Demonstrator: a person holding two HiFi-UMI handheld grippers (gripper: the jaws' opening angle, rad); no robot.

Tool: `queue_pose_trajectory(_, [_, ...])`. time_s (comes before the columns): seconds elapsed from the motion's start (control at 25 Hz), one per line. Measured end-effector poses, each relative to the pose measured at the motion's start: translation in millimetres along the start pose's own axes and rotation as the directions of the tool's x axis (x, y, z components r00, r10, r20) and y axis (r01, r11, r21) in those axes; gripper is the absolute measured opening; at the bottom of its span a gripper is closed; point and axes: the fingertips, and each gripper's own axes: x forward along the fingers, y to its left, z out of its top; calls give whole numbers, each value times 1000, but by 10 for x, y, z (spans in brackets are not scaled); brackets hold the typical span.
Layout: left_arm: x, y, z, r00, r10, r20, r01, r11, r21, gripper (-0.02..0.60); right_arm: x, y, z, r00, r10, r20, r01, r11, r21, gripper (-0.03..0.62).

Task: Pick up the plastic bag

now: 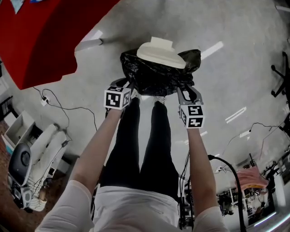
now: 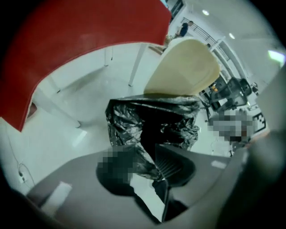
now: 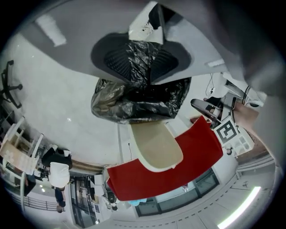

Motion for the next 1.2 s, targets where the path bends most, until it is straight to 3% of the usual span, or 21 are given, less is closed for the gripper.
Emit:
queue_pose_trajectory(0.24, [477, 139, 19, 999, 25, -23, -28, 993, -118, 281, 556, -295, -433, 991, -69, -113, 67, 998, -16, 312])
queue_pose_trajectory(0.4, [744, 204, -41, 997, 36, -61, -42, 994, -100, 296, 841, -327, -623, 985, -41, -168, 35, 999, -35, 331])
queue_pose_trajectory(0.48, [778, 265, -91, 995, 54, -79, -62, 994, -94, 255, 901, -310, -666, 983, -17, -184, 14, 1000, -21, 285])
queue_pose_trajectory(0.56, [765, 301, -141, 995, 60, -85, -68, 993, -97, 135, 907, -265, -664, 983, 11, -183, -13, 1000, -12, 172])
queue_pose_trajectory(0.68, [743, 283, -187, 996, 38, -76, -44, 995, -84, 103, 888, -147, -671, 981, 61, -185, -67, 998, -23, 31])
queue_pose_trajectory(0.84, [682, 261, -165, 998, 21, -57, -24, 997, -69, 84, 815, -88, -621, 982, 89, -167, -92, 996, -10, 9])
queue_pose_trajectory(0.92, [598, 228, -154, 999, 21, -46, -23, 998, -56, 6, 719, -68, -552, 984, 97, -150, -97, 995, 6, 7])
queue_pose_trajectory(1.2, [39, 58, -195, 1000, 9, -26, -10, 1000, -5, 6, 195, 121, -334, 984, 121, -131, -119, 993, 21, 6])
